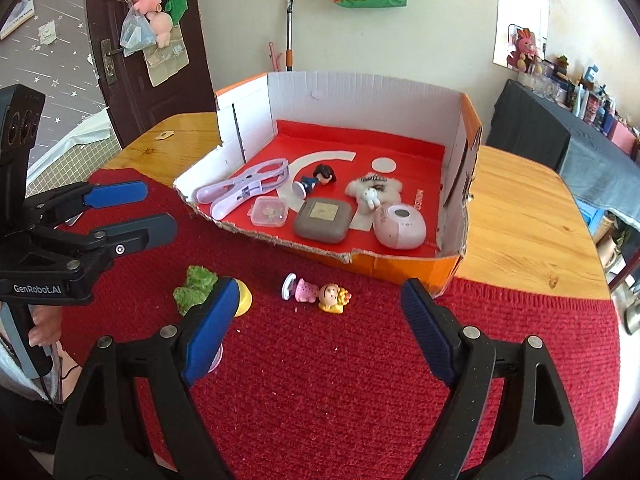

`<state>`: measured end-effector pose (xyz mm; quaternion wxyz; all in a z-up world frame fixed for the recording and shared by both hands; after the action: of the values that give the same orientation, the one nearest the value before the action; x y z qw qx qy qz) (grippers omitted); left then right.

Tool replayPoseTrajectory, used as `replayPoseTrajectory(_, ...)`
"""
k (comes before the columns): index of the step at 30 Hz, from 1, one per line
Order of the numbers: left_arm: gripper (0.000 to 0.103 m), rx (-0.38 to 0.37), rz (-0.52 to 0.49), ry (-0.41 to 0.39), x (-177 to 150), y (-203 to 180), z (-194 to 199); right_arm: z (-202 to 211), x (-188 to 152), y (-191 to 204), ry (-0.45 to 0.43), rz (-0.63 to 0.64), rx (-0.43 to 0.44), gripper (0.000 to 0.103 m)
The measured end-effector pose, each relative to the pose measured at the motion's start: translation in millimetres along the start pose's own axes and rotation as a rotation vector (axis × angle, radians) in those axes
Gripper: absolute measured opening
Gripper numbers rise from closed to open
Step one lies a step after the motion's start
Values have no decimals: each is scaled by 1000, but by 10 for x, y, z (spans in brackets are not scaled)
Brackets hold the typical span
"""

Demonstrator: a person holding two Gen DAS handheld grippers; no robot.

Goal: Organize objects
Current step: 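Withdraw both tools from the box back toward the remaining items, then grasp the green knitted plush with the left tool while the right tool grasps the pink doll figurine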

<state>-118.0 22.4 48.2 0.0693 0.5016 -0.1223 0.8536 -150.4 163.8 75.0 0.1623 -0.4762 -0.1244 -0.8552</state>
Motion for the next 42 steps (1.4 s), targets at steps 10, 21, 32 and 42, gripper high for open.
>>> replayPoseTrajectory(10,82,-16,54,84,-344,84,-122,-213,-222,-62,50,-78,-20,83)
replayPoseTrajectory(21,82,-20,14,121,-443,69,-176,-392,-184,25,68,-58,-78,83)
replayPoseTrajectory(32,84,15,-57,100,-419,184,-61,-581,-192,80,103,-39,-129,83)
replayPoseTrajectory(42,83,-1,-74,95,-386,143,-9,-437,-264,-175,109,-93,-151,83)
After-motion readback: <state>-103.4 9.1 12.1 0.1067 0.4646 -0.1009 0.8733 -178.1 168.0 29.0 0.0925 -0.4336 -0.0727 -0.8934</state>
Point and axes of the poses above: each gripper's, at about its wrist camera, not at the fingertips, and z roughly against the way its jaws point, y to its left, x to its top, the point moved 3 cm from there along -z, roughly the way its jaws point, and after that the axes turned 15 degrees about -y, right-handed, at the moved point
